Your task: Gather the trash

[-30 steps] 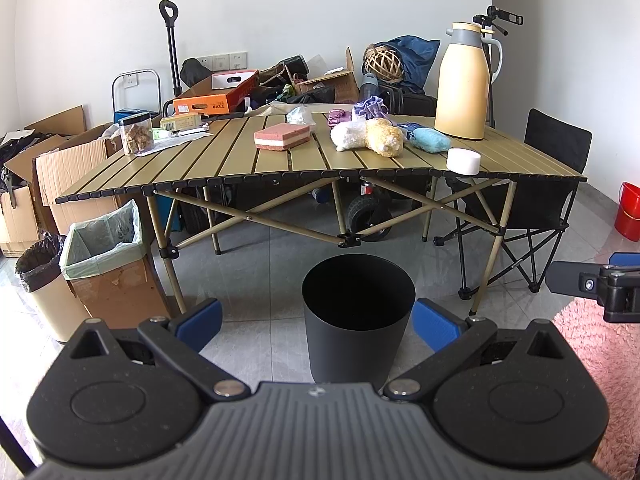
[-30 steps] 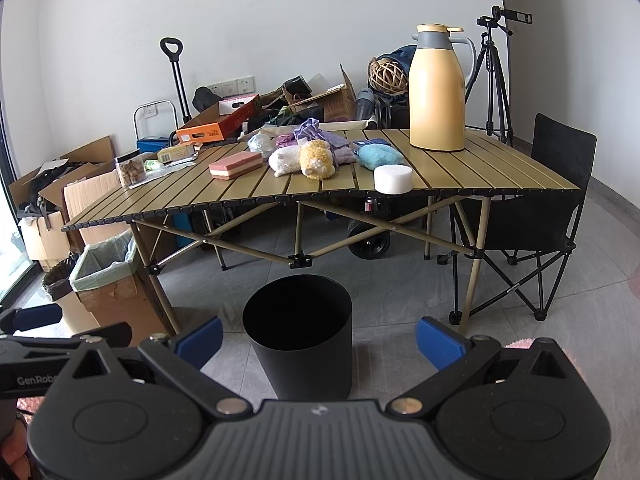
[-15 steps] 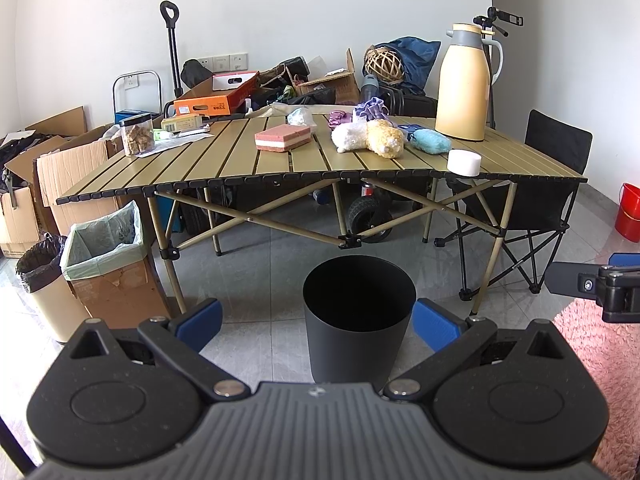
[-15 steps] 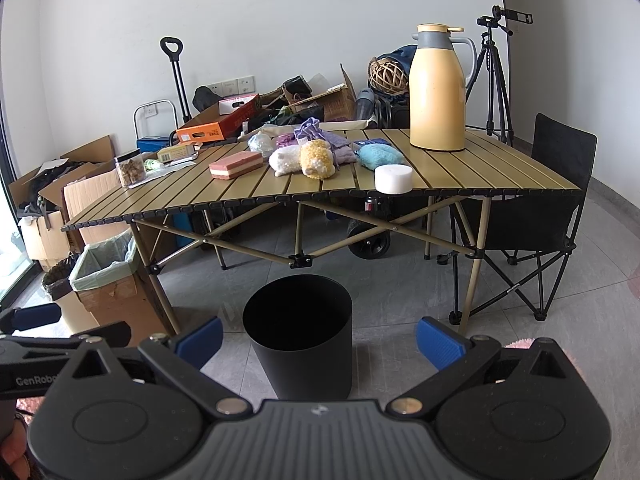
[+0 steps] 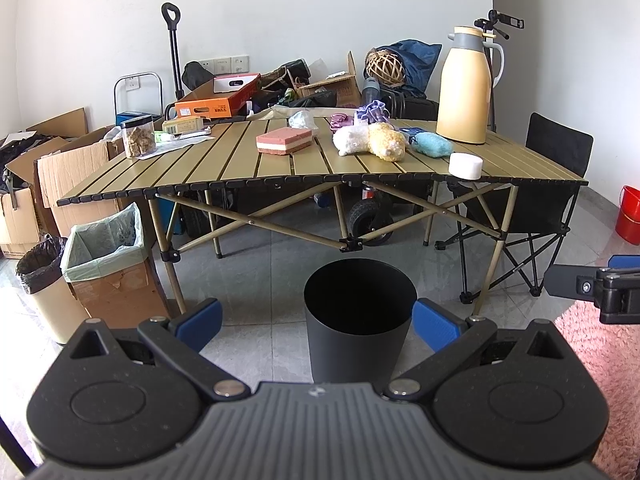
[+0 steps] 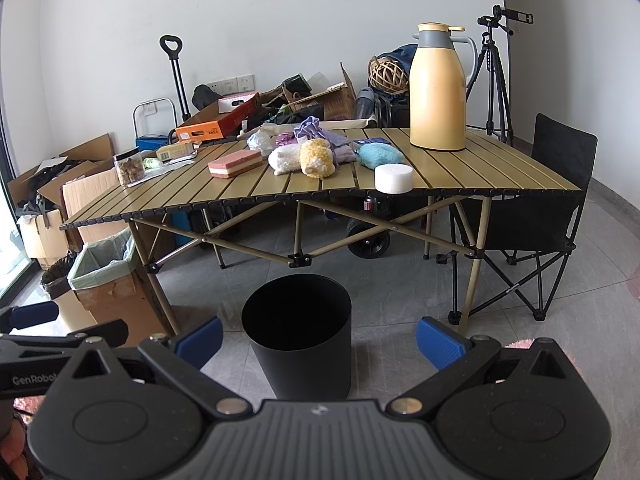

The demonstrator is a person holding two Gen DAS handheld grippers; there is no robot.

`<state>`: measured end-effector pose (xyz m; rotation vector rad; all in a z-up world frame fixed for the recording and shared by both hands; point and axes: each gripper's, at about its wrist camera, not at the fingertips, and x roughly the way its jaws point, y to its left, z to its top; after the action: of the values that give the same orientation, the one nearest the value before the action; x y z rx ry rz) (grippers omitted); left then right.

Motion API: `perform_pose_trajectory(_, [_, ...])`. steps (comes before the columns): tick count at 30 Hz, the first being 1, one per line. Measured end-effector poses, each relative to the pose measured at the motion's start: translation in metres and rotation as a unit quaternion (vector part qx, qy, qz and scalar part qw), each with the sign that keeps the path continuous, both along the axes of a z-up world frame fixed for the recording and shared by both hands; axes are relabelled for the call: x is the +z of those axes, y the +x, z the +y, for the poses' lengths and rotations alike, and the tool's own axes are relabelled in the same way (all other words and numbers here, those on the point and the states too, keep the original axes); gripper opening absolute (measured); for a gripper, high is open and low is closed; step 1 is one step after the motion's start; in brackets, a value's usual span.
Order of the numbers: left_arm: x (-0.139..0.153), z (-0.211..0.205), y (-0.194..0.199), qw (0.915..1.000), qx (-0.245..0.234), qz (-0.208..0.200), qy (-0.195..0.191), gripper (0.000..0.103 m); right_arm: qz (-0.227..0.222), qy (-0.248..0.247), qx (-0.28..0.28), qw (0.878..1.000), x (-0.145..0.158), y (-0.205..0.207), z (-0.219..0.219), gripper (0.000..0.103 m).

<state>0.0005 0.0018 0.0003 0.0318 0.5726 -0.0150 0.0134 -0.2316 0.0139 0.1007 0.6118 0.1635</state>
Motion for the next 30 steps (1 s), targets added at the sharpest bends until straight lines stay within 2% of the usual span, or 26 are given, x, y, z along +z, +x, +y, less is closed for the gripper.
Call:
perform_pose_trajectory(11, [0.006, 0.002, 0.011, 1.0000, 0.004, -0.002, 0.001, 0.103, -0.004, -0.008, 0.000, 1.000, 0.003, 0.010, 0.000, 0.103])
perform_pose_trajectory(12, [0.014, 0.006, 0.019, 1.0000, 0.005, -0.003, 0.001, 0.103, -0.004, -0.008, -0.001, 1.000, 0.002, 0.011, 0.000, 0.103])
perform_pose_trajectory(30, [0.000, -0.001, 0.058, 0.9998, -0.005, -0.001, 0.018, 0.103, 0.004, -0.007, -0.014, 1.000, -0.003, 0.059, -0.006, 0.103])
